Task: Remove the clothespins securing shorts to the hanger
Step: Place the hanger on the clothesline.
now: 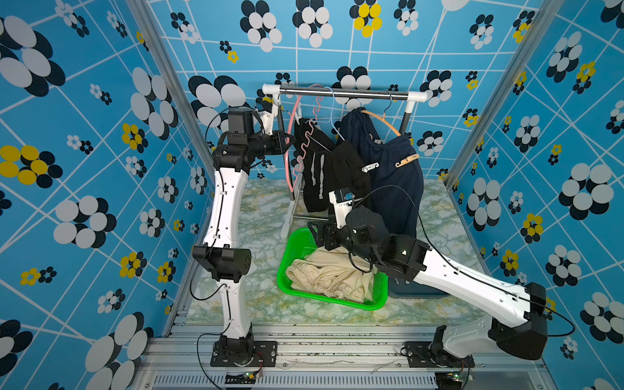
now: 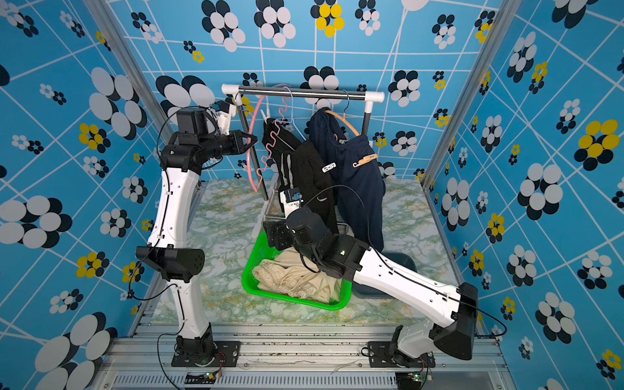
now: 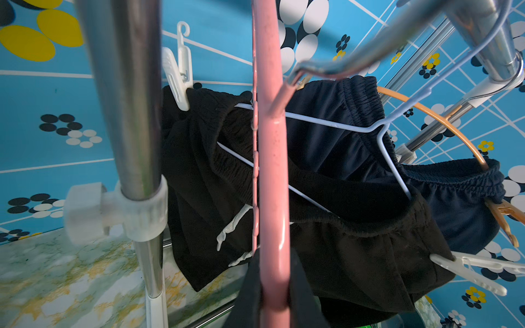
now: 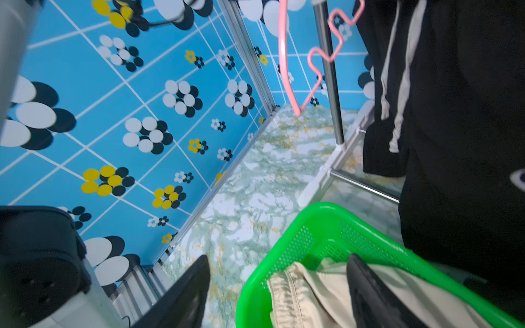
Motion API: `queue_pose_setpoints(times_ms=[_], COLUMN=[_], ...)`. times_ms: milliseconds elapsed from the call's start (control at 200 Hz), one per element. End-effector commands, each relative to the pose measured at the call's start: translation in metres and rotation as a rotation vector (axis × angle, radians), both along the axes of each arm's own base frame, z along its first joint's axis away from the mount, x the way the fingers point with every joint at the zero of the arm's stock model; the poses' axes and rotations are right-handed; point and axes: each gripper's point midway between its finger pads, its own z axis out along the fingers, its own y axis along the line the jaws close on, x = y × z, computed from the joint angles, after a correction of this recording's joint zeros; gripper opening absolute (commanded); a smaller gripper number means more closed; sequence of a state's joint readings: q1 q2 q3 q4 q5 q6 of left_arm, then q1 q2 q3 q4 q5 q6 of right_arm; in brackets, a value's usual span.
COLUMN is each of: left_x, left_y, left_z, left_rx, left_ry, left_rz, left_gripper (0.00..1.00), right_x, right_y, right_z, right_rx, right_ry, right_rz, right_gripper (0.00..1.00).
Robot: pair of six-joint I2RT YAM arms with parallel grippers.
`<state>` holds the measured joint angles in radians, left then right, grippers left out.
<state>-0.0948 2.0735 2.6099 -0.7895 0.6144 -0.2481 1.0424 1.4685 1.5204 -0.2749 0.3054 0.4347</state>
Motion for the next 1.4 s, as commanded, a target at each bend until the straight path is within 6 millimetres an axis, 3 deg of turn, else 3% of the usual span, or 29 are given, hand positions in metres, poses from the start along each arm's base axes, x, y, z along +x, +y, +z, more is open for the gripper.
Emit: queue_pose_setpoints(times_ms=[0,280,540,750,960,1200,1329,1399], left_x=[-0.019,-0.045,-0.06,-0.063,-0.06,-0.058,-0.06,-0.059], left_y=[0.002,0.011,0.008,0.008,0.007,0.004,0.004,0.004], left_z=[0.022,0.046,0.05,0.052,0.051,0.04,0.039,0.036], left_rx=[0.029,0.049,0.041,0.042,0.024,0.011,-0.001,-0.006], left_ry=[-0.052,-0.143,-0.15,-0.156,-0.156,-0.136,-0.141,-0.137], left_rz=[0.027,0.116,0.1,0.097,0.095,0.081,0.081,0.077], left_gripper=[0.0,0.0,0.0,0.0,0.0,0.0,0.11,0.12], right_x=[0.033,0.088,0.112,0.124,0.126,0.127,0.129,0.128], right_y=[0.017,0.064,0.097,0.097,0.102,0.105,0.107,0.108], right_z=[0.039,0.064,0.055,0.04,0.03,0.036,0.039,0.043], right_rx=[0.027,0.017,0.011,0.004,0.04,0.124,0.173,0.201], right_ry=[-0.112,-0.194,-0.157,-0.129,-0.085,-0.054,-0.039,-0.039], right_rz=[0.058,0.11,0.134,0.102,0.125,0.146,0.155,0.167], right_gripper=[0.74,0.71,0.66,0.59,0.31,0.01,0.0,0.0])
